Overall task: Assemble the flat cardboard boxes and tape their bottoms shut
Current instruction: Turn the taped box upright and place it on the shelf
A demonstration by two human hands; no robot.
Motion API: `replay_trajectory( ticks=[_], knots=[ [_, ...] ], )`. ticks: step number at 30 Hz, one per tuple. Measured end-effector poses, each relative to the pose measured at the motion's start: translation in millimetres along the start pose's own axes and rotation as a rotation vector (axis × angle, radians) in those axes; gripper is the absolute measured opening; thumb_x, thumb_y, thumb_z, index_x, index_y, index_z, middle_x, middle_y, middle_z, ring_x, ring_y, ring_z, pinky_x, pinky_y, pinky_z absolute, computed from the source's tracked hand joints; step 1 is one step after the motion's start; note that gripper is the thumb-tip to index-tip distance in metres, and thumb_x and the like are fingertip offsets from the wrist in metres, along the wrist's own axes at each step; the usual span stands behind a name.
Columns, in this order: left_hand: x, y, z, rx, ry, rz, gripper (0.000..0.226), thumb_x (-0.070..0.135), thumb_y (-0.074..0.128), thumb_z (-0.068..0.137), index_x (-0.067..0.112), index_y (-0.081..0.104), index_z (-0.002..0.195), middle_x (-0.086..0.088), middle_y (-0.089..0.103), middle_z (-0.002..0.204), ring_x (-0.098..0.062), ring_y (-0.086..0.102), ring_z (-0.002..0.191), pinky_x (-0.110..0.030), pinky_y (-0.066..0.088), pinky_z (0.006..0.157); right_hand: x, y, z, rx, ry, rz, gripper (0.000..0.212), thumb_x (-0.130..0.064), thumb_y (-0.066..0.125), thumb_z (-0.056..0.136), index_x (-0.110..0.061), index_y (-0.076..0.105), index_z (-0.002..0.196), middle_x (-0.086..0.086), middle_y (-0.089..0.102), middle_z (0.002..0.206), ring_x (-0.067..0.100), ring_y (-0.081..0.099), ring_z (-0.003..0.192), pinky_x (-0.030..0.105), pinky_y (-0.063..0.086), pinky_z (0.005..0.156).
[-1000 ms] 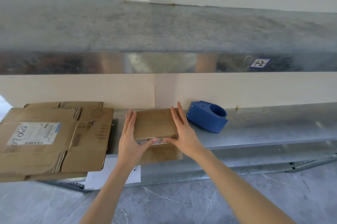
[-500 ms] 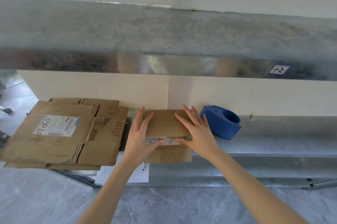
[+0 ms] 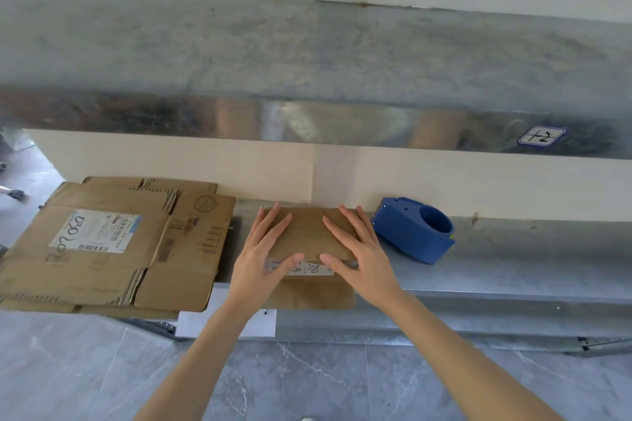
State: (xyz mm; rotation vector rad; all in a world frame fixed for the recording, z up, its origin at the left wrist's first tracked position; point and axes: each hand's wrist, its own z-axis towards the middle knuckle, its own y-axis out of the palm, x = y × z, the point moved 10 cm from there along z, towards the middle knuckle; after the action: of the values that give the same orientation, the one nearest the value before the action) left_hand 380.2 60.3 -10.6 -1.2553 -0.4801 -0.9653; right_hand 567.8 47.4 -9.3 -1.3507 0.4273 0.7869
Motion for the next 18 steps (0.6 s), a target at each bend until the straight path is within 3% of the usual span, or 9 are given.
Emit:
replay_trajectory(
  ticks=[6,12,15,18],
  knots=[
    [-1.3,-0.5,-1.6,-0.016,0.011,0.072,0.073,0.071,0.056,0.085,0.040,0.038,0.149,0.026,0.017,0.160,-0.003,0.006,0.151,-0.019,0.028,0.099,-2.6,0.9,-0.8,-0.027,-0.052,-0.035,0.048,-0.066,0.045,0.093,-0.057,0.040,0.140,-0.020,0.013,0.163,0.010,-0.004,0.152,0.037,0.037,0.104],
    [-0.7,-0.8,-1.0,-0.046,-0.018,0.051,0.085,0.071,0.058,0.084,0.039,0.023,0.155,0.025,0.012,0.162,-0.002,0.006,0.150,-0.027,0.032,0.104,-3.5,2.2,0.4,-0.042,-0.112,-0.114,0.050,-0.059,0.044,0.096,-0.042,0.047,0.143,-0.004,0.019,0.163,0.021,0.001,0.153,0.055,0.034,0.114],
    [-0.1,-5.1,-3.1,-0.043,-0.021,0.020,0.098,0.062,0.069,0.079,0.039,0.014,0.156,0.022,0.005,0.163,-0.001,0.011,0.150,-0.028,0.031,0.105,0.9,1.0,0.0,-0.022,-0.080,-0.066,0.062,-0.062,0.048,0.094,-0.040,0.036,0.150,-0.010,0.018,0.163,0.015,0.001,0.153,0.057,0.038,0.111],
    [-0.4,-7.2,-6.9,-0.014,-0.045,-0.034,0.108,0.055,0.075,0.077,0.034,0.006,0.157,0.020,0.004,0.164,-0.002,0.012,0.150,-0.022,0.027,0.108,2.8,-0.1,-0.6,0.002,-0.058,0.021,0.078,-0.063,0.056,0.090,-0.041,0.018,0.155,-0.018,0.012,0.163,0.010,0.000,0.153,0.052,0.032,0.116]
  ],
)
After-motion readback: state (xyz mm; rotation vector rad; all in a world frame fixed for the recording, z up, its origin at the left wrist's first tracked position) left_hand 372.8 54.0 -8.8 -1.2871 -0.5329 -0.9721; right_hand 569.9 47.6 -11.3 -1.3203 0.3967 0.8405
